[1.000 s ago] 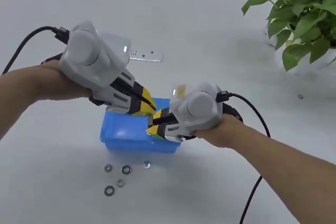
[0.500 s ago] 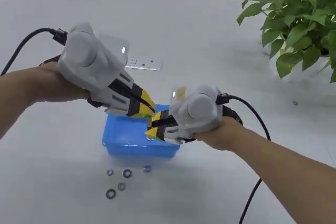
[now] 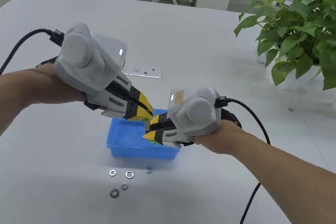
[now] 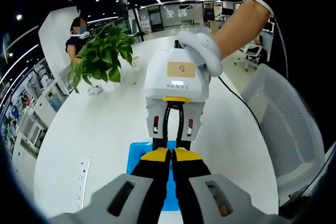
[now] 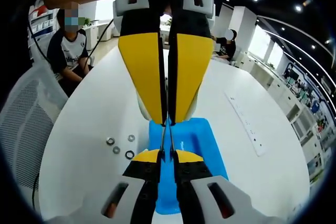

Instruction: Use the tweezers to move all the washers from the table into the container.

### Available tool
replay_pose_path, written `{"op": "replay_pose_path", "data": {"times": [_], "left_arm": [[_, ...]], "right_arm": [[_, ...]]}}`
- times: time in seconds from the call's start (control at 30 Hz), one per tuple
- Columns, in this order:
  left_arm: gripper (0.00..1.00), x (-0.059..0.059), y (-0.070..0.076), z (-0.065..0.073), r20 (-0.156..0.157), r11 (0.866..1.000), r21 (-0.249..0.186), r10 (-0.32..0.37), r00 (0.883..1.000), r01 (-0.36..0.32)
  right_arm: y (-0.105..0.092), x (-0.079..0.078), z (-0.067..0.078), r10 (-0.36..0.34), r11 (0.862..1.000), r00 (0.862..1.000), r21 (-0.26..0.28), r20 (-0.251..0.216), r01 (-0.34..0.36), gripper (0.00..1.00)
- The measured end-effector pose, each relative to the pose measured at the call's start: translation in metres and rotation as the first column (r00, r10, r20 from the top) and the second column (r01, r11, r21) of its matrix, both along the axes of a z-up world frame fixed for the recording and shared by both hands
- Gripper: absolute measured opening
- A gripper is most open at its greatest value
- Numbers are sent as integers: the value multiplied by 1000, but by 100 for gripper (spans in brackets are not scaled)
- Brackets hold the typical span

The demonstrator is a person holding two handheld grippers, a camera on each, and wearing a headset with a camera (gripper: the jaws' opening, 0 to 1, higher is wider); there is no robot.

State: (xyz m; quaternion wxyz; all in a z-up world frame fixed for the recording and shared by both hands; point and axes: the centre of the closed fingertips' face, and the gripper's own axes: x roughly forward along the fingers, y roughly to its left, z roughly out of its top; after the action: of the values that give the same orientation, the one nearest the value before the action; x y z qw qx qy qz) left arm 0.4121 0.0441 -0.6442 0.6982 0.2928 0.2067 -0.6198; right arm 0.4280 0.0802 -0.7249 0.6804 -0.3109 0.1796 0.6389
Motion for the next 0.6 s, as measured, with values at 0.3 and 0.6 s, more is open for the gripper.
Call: {"op": "replay_pose_path", "data": {"times": [0.3,0.6], "left_arm": [[6,-22,7,3,-2,1000,2,8,1000,-8],[6,-41,13,-4,-20,1000,16,13,1000,-12]], "right_arm": [[7,-23,3,25,1000,1000,-3,6,-25,11],[15,-45,-4,42,999,999,1,-13,-42,11]]}}
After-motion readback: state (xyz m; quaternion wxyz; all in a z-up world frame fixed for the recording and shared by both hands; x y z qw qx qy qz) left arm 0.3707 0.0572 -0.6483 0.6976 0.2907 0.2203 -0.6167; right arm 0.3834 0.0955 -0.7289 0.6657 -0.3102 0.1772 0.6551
